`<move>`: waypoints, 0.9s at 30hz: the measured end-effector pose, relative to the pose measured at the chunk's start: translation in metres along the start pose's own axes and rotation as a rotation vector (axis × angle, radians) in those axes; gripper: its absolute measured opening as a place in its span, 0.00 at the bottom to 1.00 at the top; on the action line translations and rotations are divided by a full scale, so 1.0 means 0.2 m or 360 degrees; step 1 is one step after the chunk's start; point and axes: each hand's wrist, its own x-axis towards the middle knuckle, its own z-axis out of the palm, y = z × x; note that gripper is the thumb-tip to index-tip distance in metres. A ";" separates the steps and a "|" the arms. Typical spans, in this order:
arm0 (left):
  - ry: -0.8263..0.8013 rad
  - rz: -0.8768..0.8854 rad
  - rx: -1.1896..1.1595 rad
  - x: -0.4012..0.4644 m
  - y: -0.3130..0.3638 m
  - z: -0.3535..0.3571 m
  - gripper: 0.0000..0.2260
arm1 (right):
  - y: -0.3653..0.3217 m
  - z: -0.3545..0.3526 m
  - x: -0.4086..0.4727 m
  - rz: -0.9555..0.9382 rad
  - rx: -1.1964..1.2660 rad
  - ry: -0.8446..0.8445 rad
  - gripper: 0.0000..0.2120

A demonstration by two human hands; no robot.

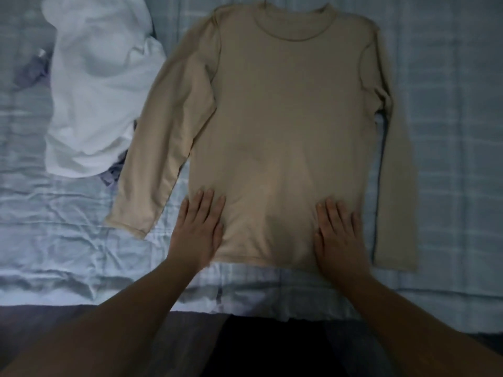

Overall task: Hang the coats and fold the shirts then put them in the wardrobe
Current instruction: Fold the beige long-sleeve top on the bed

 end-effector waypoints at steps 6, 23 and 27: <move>0.0226 -0.0545 -0.0703 -0.10 0.01 -0.12 0.24 | 0.00 -0.03 -0.22 0.0485 0.0646 0.0191 0.24; -0.0193 -0.0982 -0.0602 -0.11 0.01 -0.35 0.14 | 0.13 -0.21 -0.26 0.1059 0.0852 0.0020 0.20; -0.0023 -0.0925 -0.0476 0.00 0.13 -0.35 0.27 | 0.24 -0.27 -0.21 0.0783 0.0190 0.0136 0.14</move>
